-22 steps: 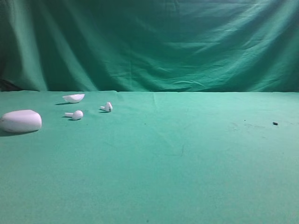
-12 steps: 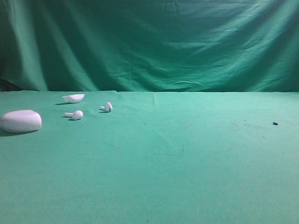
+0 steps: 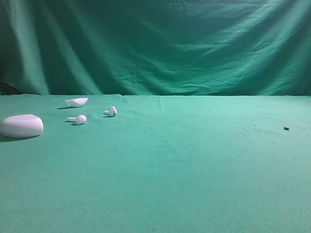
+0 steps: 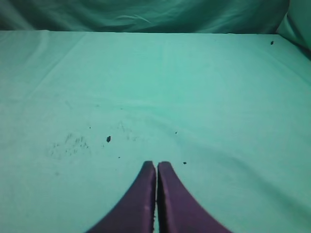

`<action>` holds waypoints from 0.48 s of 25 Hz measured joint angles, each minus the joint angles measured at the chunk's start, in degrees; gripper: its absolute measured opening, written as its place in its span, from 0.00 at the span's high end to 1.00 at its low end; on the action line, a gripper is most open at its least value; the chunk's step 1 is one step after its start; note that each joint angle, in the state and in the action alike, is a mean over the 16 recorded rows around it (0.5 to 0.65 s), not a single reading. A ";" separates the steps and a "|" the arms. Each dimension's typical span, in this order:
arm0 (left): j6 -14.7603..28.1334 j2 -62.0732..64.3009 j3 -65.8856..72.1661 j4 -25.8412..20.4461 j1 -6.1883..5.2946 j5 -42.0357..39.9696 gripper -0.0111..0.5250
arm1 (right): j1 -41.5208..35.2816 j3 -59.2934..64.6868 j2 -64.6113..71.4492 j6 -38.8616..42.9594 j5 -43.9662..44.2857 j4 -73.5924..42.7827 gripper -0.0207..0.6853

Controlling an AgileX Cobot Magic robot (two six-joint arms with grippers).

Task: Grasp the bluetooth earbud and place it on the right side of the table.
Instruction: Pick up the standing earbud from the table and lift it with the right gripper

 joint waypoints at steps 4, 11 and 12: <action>0.00 0.00 0.00 0.00 0.00 0.00 0.98 | 0.00 -0.36 0.08 -0.01 -6.77 0.68 0.97; 0.00 0.00 0.00 0.00 0.00 0.00 0.98 | 0.00 -6.88 5.70 -0.11 -11.39 1.90 0.97; 0.00 0.00 0.00 0.00 0.00 0.00 0.98 | 0.00 -8.44 7.43 -0.13 -10.95 2.05 0.97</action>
